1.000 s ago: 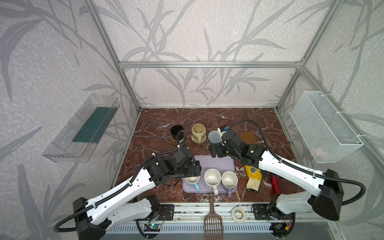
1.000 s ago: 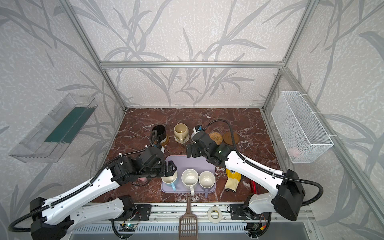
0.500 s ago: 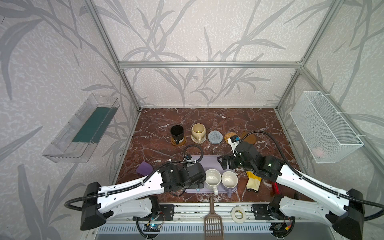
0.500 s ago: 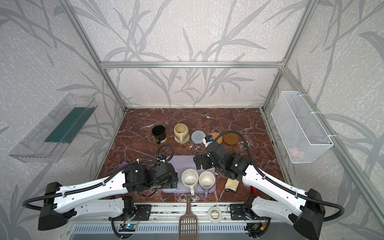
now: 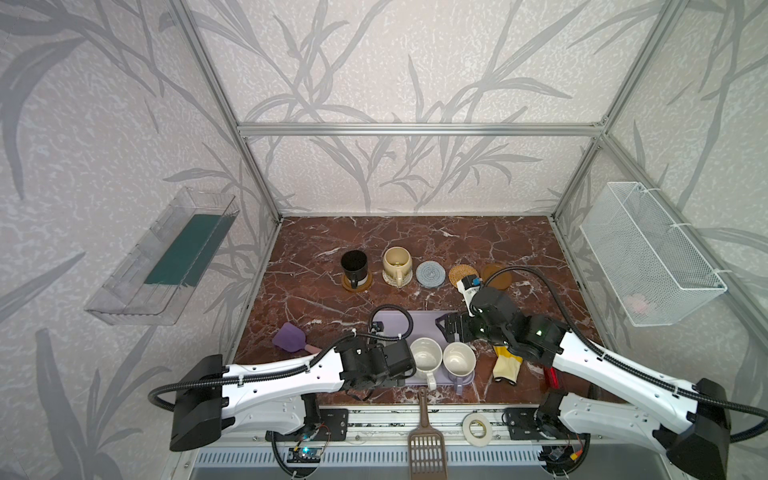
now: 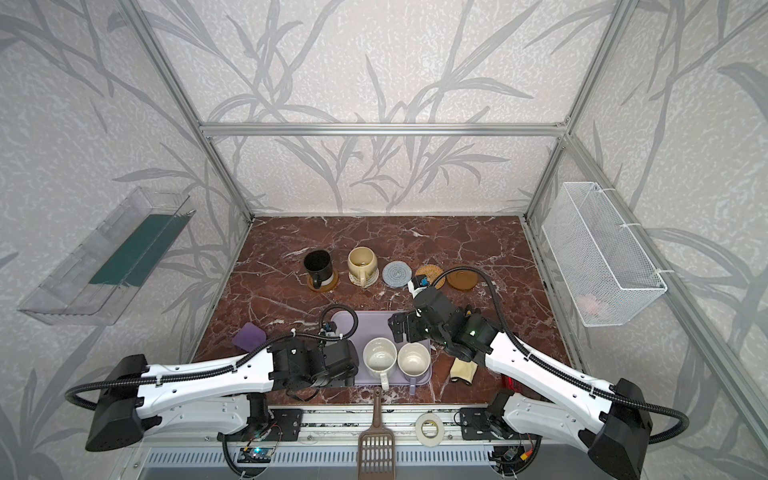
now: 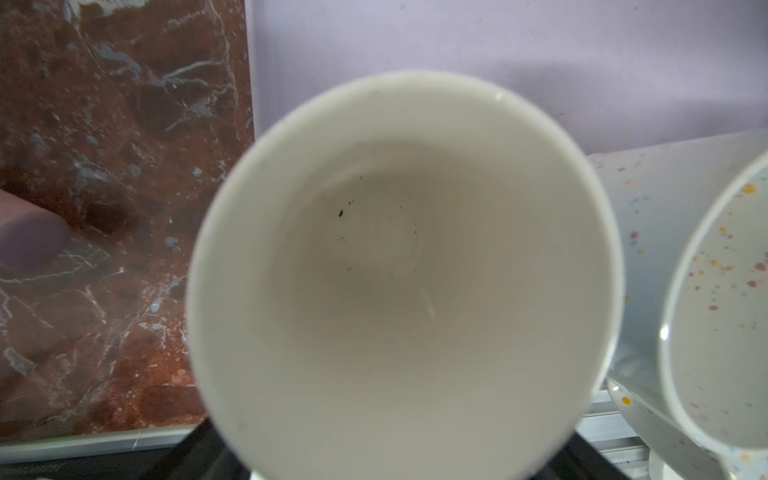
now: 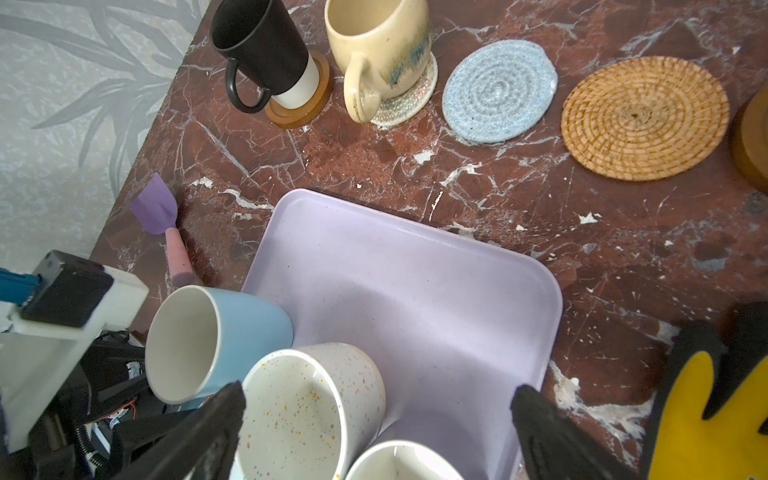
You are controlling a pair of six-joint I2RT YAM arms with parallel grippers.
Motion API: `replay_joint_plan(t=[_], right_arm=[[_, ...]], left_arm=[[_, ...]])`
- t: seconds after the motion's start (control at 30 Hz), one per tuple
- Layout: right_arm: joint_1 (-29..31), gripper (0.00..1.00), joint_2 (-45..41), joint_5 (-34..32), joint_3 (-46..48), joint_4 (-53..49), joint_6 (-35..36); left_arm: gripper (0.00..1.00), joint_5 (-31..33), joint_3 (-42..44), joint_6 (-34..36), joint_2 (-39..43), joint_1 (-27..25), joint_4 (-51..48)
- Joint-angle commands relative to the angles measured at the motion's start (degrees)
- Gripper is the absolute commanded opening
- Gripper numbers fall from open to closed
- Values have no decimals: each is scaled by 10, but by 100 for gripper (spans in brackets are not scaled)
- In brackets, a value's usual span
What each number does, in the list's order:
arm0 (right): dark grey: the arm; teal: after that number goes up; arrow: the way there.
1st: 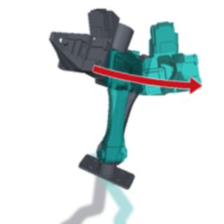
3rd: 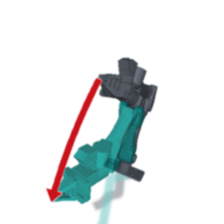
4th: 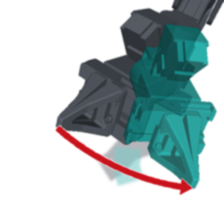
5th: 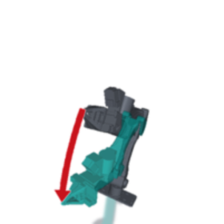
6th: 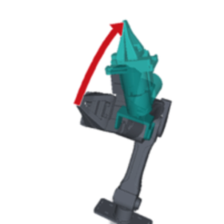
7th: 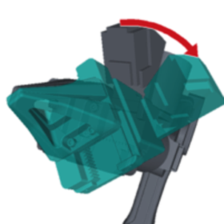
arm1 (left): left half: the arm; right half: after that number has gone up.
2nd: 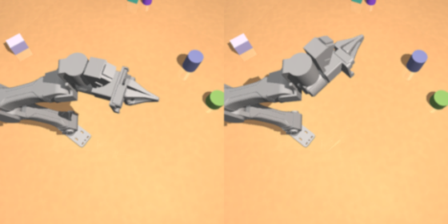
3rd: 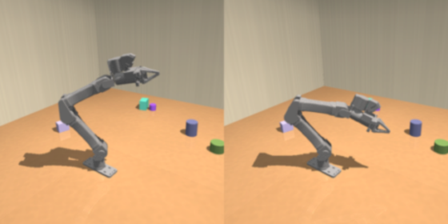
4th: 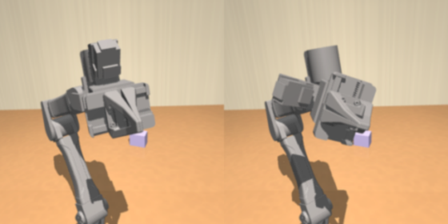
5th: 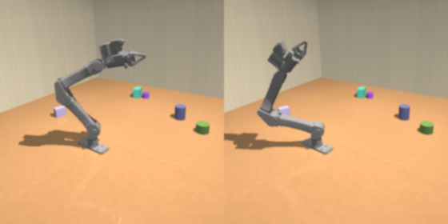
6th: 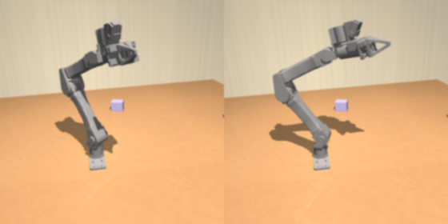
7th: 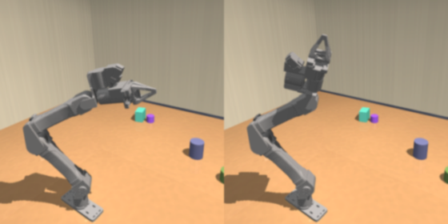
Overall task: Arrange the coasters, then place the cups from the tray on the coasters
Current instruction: 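Lower the left gripper into the white mug on the tray and grip its rim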
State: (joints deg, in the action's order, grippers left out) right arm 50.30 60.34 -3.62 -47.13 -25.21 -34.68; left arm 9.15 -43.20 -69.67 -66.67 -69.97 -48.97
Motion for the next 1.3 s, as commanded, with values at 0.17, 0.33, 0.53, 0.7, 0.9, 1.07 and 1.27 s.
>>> replay_joint_plan(t=[0.17, 0.33, 0.53, 0.7, 0.9, 1.07, 1.27], right_arm=[[0, 99, 3, 11, -3, 11, -4], [0, 99, 4, 16, -3, 12, -4], [0, 99, -13, 47, 9, 33, 13], [-1, 99, -21, 55, 17, 38, 37], [0, 99, -11, 64, 13, 33, 51], [0, 100, -2, 69, 18, 49, 49], [0, 99, 3, 78, 20, 57, 43]], left_arm=[[65, 2, 22, -6, -4, -2, 24], [51, 4, 25, 2, -12, -2, 31], [39, 28, 32, 11, -26, -2, 31], [31, 37, 26, 12, -44, -2, 38], [25, 47, 26, 8, -56, -2, 53], [20, 76, 26, 9, -44, -2, 47], [13, 94, 19, 10, -33, -1, 24]])
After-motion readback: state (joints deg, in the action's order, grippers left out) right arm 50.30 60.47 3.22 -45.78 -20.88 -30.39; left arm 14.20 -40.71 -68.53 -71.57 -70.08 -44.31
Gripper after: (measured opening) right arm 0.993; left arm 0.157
